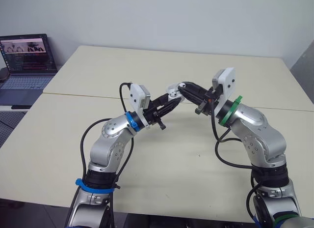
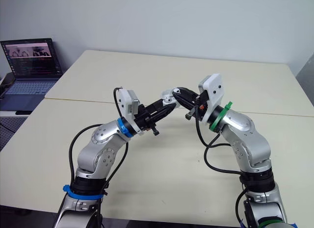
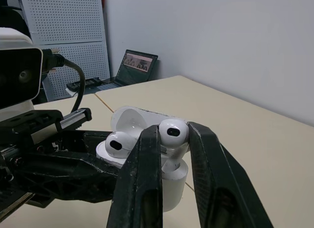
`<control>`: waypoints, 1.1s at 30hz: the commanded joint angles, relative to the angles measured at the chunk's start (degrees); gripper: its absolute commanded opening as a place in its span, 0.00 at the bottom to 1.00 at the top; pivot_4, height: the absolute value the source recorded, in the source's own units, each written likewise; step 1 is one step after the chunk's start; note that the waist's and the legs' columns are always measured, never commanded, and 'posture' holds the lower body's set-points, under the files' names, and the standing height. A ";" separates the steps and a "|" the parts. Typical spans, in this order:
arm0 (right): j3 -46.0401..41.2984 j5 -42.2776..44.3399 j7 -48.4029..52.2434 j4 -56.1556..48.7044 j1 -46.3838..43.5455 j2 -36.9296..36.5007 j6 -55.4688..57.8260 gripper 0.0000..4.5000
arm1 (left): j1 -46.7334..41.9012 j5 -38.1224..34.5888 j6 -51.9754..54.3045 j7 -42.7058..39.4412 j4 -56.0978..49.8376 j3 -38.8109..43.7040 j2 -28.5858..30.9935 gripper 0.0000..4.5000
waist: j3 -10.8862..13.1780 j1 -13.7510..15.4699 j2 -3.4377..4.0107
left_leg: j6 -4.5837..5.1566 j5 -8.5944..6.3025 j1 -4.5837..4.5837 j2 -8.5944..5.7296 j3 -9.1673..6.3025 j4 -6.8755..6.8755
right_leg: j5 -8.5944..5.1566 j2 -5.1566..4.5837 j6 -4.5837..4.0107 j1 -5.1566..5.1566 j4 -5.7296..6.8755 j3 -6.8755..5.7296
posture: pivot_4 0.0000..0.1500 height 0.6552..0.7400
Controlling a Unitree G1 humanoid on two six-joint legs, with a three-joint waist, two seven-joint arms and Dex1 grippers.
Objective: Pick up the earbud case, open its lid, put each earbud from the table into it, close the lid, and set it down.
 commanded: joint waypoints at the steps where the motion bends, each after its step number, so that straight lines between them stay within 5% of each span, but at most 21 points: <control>1: 0.06 0.09 0.97 -0.08 0.30 -0.48 -0.72 0.26 | -1.53 -0.93 -0.93 -0.16 -2.52 0.24 -0.07 0.17 | 0.00 0.00 0.00 | 0.00 0.00 0.00 0.00 0.00 0.00 | 0.00 0.00 0.00 0.00 0.00 0.00 | 1.00 1.00; 5: -0.99 1.84 1.41 -0.61 -0.03 -0.45 0.64 0.55 | -1.21 -0.93 -0.72 -0.01 -2.95 0.20 0.16 0.17 | 0.00 0.01 0.00 | 0.00 0.00 0.00 0.00 -0.01 0.00 | 0.00 0.00 0.00 0.00 0.00 -0.01 | 1.00 1.00; 14: -11.13 14.65 4.77 -3.44 1.23 -7.17 8.72 0.55 | -0.23 -0.57 -1.00 -1.34 -2.02 0.09 1.49 0.17 | 0.00 0.07 0.00 | 0.00 0.00 -0.03 -0.03 0.01 0.00 | 0.00 -0.02 0.00 0.02 -0.04 0.01 | 1.00 1.00; 19: -9.25 11.73 2.73 3.56 -1.41 -11.94 13.89 0.55 | 0.94 -2.40 1.22 -7.40 -3.12 -1.96 4.79 0.17 | 0.00 -0.30 0.00 | 0.00 0.00 0.05 0.02 0.02 -0.01 | 0.00 0.04 0.00 0.01 0.01 0.02 | 1.00 1.00; 22: -7.10 10.89 1.28 9.18 -4.96 -11.76 18.52 0.42 | 1.80 -3.53 3.18 -10.86 -5.15 -3.90 7.00 0.17 | 0.00 -0.83 0.00 | 0.02 0.01 0.06 0.02 0.06 0.00 | 0.00 0.04 -0.01 0.01 0.02 0.07 | 1.00 1.00; 27: -1.40 8.81 1.31 13.13 -9.31 -9.51 22.29 0.01 | 2.84 -3.28 4.99 -12.14 -7.08 -6.07 8.27 0.17 | 0.00 -1.15 0.01 | 0.02 0.01 0.04 0.02 0.05 -0.02 | -0.01 0.04 -0.01 -0.01 0.00 0.07 | 1.00 1.00; 33: 0.11 16.34 7.00 7.35 -9.95 -8.79 30.32 0.00 | 3.76 -1.42 4.94 -11.34 -6.15 -6.74 8.89 0.17 | 0.00 -1.16 0.01 | 0.02 0.00 -0.04 0.01 0.02 -0.03 | -0.01 0.01 -0.01 -0.04 -0.02 0.03 | 1.00 1.00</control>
